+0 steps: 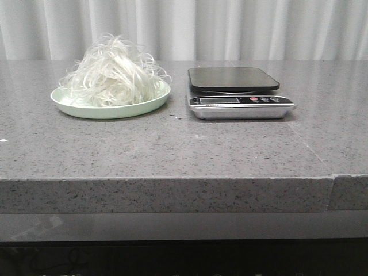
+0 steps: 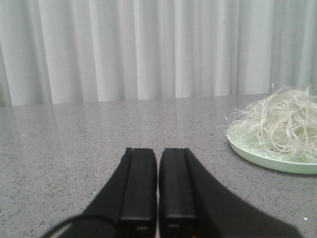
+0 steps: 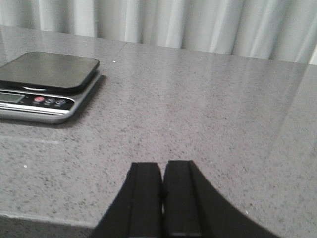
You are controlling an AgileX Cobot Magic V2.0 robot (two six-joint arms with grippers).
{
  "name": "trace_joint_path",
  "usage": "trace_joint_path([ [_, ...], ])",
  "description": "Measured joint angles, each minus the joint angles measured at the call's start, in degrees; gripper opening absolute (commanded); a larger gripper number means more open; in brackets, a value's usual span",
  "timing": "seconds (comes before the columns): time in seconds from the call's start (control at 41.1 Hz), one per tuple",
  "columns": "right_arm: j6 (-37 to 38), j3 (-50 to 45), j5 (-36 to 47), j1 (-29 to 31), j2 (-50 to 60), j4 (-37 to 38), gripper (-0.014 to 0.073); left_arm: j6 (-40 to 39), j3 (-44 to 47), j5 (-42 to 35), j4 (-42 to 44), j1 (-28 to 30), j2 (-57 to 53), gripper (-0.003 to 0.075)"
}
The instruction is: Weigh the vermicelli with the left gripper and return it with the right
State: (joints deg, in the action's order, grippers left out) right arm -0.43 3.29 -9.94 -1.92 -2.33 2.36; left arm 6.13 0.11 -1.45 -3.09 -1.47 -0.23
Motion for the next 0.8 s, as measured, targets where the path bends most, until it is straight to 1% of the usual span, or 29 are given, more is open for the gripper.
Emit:
trace_joint_path([
  [0.073,0.0,-2.6,1.2,0.3,2.3,-0.2,0.0160,0.0,0.0,0.0,0.0,0.0,0.0,0.0142],
  [0.195,0.0,-4.6,2.5,0.3,2.9,-0.4,0.0160,0.0,0.0,0.0,0.0,0.0,0.0,0.0142],
  [0.56,0.0,-4.9,4.0,0.3,3.0,-0.8,0.0160,0.0,0.0,0.0,0.0,0.0,0.0,0.0142],
  [0.804,0.0,-4.9,4.5,0.3,3.0,-3.7,0.0160,0.0,0.0,0.0,-0.1,0.0,0.0,0.0142],
])
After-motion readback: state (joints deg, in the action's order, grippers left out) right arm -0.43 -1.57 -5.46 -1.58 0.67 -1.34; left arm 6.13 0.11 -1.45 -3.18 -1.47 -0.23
